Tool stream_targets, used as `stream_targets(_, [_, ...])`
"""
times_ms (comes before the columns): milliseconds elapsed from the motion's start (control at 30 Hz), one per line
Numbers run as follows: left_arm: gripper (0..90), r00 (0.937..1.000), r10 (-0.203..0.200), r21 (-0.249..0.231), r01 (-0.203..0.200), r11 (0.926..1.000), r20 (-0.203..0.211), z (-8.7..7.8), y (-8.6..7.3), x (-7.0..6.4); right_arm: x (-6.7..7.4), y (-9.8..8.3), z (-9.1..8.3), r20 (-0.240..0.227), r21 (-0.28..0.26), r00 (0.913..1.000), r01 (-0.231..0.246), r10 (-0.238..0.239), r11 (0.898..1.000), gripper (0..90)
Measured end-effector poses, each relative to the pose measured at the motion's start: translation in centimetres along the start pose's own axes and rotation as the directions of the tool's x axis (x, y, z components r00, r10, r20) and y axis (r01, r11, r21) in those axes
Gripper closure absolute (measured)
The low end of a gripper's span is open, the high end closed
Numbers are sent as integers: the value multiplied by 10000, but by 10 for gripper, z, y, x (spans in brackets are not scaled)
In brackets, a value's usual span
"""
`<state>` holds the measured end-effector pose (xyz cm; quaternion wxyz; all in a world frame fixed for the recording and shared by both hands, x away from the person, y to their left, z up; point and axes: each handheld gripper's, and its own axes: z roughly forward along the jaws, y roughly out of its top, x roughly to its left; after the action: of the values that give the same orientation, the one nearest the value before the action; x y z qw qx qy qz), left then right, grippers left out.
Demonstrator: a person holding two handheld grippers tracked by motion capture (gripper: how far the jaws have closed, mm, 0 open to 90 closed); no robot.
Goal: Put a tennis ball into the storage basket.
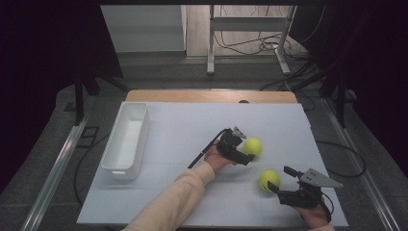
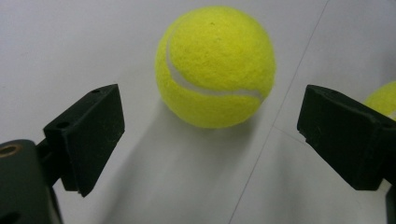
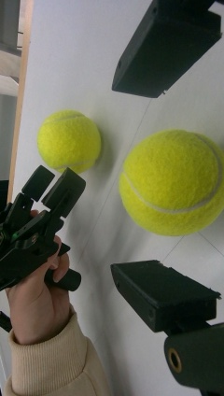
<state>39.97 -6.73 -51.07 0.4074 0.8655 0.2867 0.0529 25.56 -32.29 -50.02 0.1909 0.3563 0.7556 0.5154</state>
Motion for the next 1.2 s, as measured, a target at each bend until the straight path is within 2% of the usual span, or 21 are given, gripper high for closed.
stream_targets(333, [83, 9999, -149, 38, 149, 9999, 33, 7, 3, 3, -1, 0, 0, 4, -1, 10000, -9, 9, 10000, 116])
stream_targets(700, [84, 9999, 62, 59, -63, 10000, 113, 20, 12, -1, -1, 0, 0, -6, 14, 10000, -11, 11, 10000, 115])
stream_targets(767, [85, 9999, -93, 82, 92, 9999, 145, 23, 12, 1, -2, -1, 0, 0, 16, 10000, -25, 25, 10000, 116])
stream_targets(867, [127, 9994, -209, 130, 205, 9997, 287, 28, 11, 3, -2, -1, 0, 13, -1, 10000, -34, 34, 10000, 116])
stream_targets(967, [172, 9992, -41, 93, 37, 9999, 394, 31, 10, 3, -2, -1, 0, -6, -5, 10000, -33, 33, 10000, 115])
stream_targets(1000, [236, 9991, -42, 59, 40, 10000, 433, 32, 10, 3, -2, -1, 0, 7, 22, 10000, -18, 18, 10000, 115])
stream_targets(1033, [253, 9991, -24, 5, 24, 10000, 428, 32, 10, 3, -2, -1, 0, 11, 18, 10000, -22, 22, 10000, 116])
stream_targets(1200, [267, 9993, 115, -7, -115, 9999, 369, 31, 10, 3, -2, -1, 0, 15, 27, 10000, -38, 38, 10000, 116])
